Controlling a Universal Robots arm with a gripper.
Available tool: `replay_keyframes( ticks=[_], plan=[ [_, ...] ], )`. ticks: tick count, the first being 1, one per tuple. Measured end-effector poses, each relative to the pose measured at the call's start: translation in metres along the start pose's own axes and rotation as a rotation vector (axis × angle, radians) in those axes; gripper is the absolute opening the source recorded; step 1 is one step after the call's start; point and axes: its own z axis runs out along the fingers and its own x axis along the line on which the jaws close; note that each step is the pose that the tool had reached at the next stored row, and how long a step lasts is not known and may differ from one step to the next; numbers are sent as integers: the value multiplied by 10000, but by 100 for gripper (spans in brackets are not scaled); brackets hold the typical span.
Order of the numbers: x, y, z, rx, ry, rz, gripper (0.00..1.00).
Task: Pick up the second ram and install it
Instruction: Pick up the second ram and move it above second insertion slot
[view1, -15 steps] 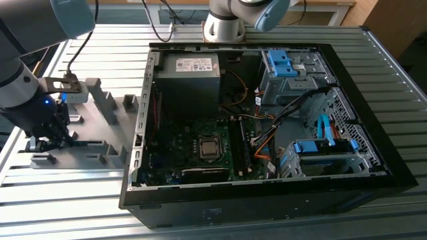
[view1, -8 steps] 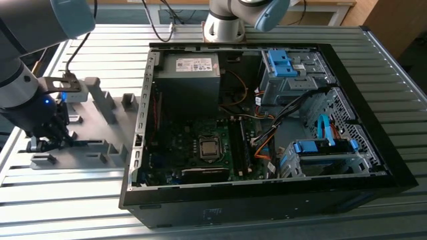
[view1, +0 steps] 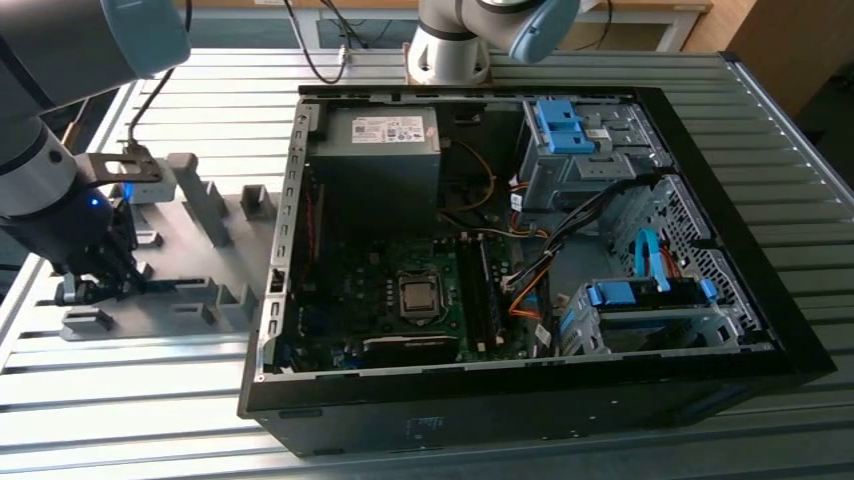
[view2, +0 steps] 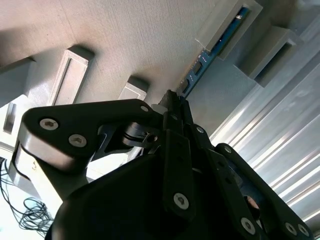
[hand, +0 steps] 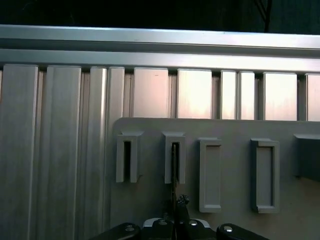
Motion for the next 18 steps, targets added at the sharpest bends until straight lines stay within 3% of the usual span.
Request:
replay_keyframes(
  ticks=[3, 18],
  plan=[
    [1, 0, 0, -4, 2, -167, 14],
    [1, 0, -11, -2, 1, -72, 14]
  ],
)
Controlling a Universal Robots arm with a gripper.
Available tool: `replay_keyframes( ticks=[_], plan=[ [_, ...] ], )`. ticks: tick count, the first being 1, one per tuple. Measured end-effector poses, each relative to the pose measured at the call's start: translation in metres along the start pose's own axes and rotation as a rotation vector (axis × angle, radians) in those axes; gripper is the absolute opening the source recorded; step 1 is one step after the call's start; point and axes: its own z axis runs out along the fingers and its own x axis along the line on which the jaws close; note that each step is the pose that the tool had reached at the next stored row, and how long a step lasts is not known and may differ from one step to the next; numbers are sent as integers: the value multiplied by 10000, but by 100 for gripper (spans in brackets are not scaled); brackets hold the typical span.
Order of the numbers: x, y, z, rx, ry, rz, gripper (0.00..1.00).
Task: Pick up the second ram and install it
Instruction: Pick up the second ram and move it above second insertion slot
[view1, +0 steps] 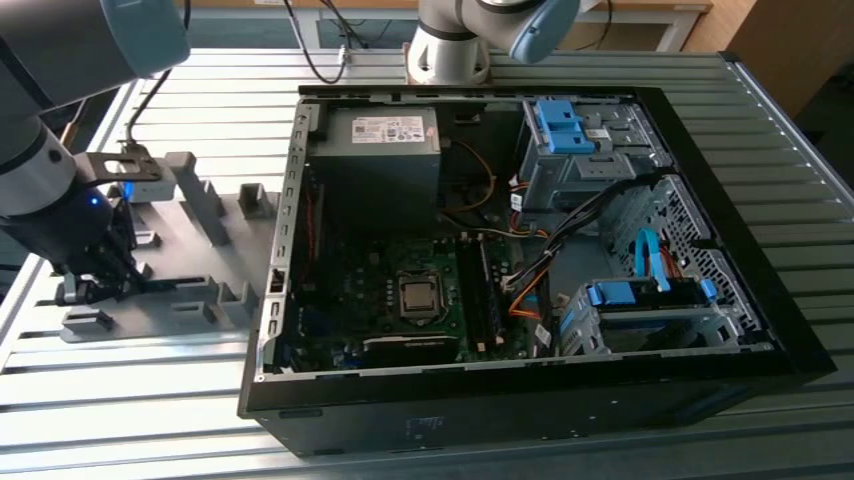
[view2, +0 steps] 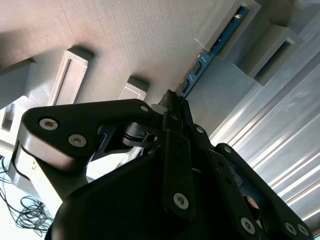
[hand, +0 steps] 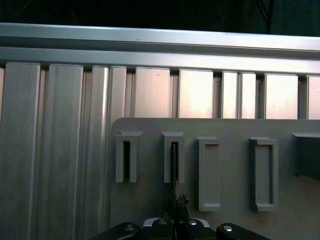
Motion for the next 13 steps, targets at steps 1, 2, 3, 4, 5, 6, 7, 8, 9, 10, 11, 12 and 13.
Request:
replay_keyframes(
  ticks=[1, 2, 3, 4, 5, 6, 7, 8, 9, 10, 11, 12, 13],
  plan=[
    [0, 0, -5, 0, 0, 0, 14],
    [0, 0, -12, -1, 1, 0, 14],
    [0, 0, -18, 0, 0, 0, 14],
    [-1, 0, -25, 1, -1, 0, 14],
    [-1, 0, -32, 1, 0, 0, 14],
    [-1, 1, -41, 0, 0, 0, 14],
    [-1, 0, -51, 0, 0, 0, 14],
    [-1, 1, -60, 0, 0, 0, 14],
    [-2, 1, -69, 1, 0, 0, 14],
    [-2, 1, -80, 1, 0, 0, 14],
    [-2, 1, -90, 1, 0, 0, 14],
    [-2, 1, -100, 0, 0, 0, 14],
    [-3, 2, -112, 0, 0, 0, 14]
  ],
)
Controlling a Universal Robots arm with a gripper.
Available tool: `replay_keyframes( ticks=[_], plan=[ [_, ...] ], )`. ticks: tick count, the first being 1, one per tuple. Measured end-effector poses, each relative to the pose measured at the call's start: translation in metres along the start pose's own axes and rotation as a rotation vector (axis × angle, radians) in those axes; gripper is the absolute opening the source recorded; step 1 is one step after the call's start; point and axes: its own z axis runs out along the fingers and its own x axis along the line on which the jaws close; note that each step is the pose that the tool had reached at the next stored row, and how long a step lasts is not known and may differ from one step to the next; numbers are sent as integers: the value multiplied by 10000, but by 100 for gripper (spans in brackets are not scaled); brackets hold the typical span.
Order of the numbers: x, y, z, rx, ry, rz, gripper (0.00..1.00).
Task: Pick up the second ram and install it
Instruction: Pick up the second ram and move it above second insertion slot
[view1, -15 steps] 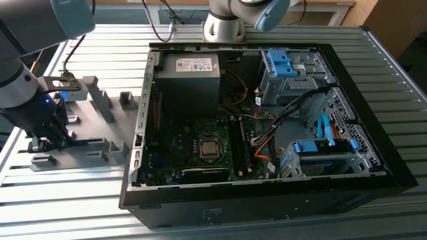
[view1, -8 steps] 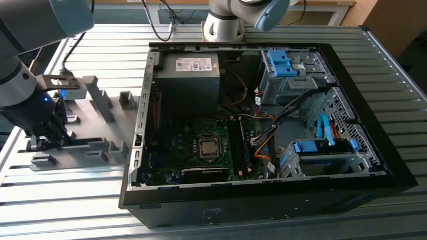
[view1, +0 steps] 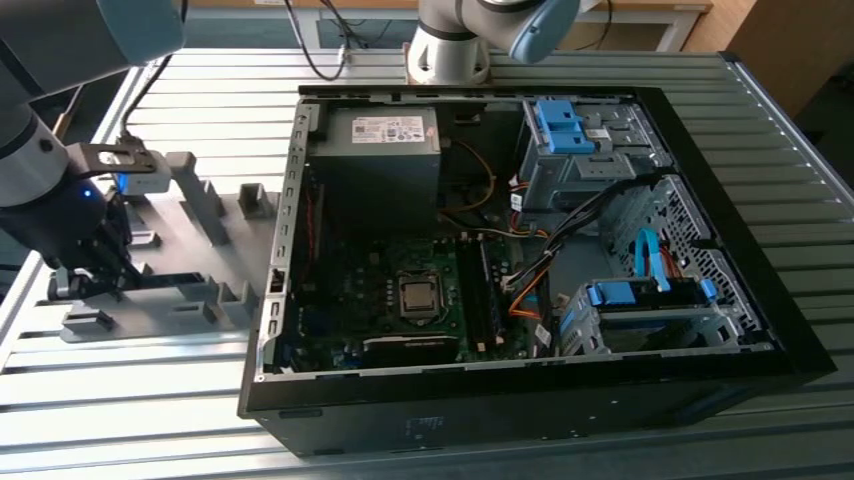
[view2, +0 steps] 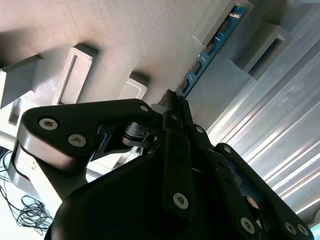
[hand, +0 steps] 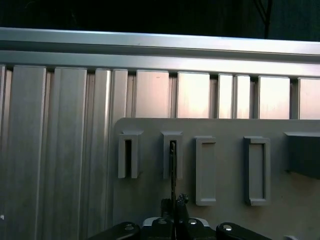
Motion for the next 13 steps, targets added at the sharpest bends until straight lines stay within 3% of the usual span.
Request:
replay_keyframes(
  ticks=[13],
  plan=[
    [-1, 1, -56, 0, 0, 0, 14]
  ],
)
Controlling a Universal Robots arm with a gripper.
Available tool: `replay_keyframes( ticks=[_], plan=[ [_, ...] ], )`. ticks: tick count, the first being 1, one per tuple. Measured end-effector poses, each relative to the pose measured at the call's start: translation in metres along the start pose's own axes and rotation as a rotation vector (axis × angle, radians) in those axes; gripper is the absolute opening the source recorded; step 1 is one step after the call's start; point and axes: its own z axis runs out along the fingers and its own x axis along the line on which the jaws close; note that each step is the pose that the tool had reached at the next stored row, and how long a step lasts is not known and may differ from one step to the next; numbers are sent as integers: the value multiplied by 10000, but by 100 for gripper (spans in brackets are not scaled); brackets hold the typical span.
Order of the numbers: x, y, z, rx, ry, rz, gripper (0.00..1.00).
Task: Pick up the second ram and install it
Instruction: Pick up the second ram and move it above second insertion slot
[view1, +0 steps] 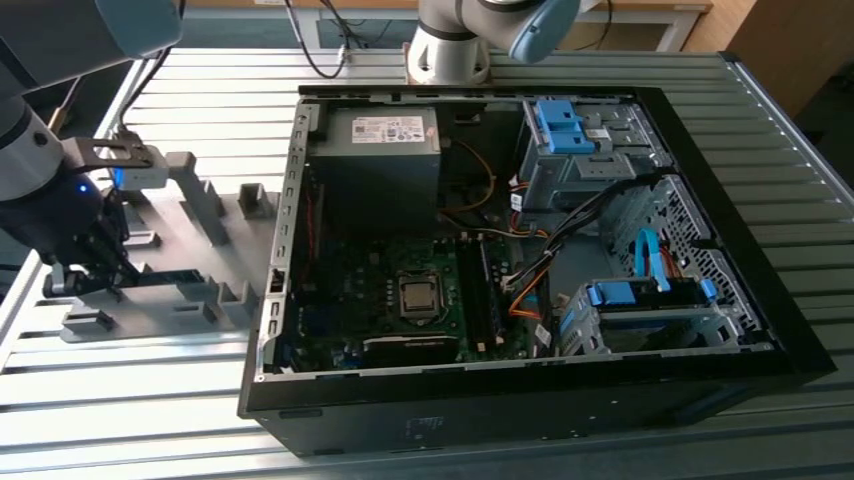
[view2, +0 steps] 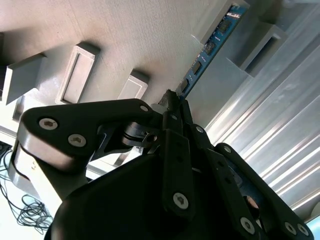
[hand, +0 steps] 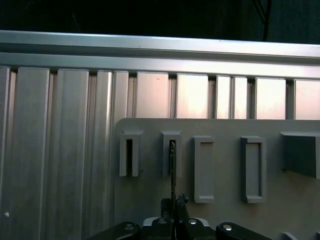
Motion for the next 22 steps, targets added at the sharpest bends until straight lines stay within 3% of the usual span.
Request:
replay_keyframes(
  ticks=[22],
  plan=[
    [-2, 1, -74, 0, -1, 0, 14]
  ],
)
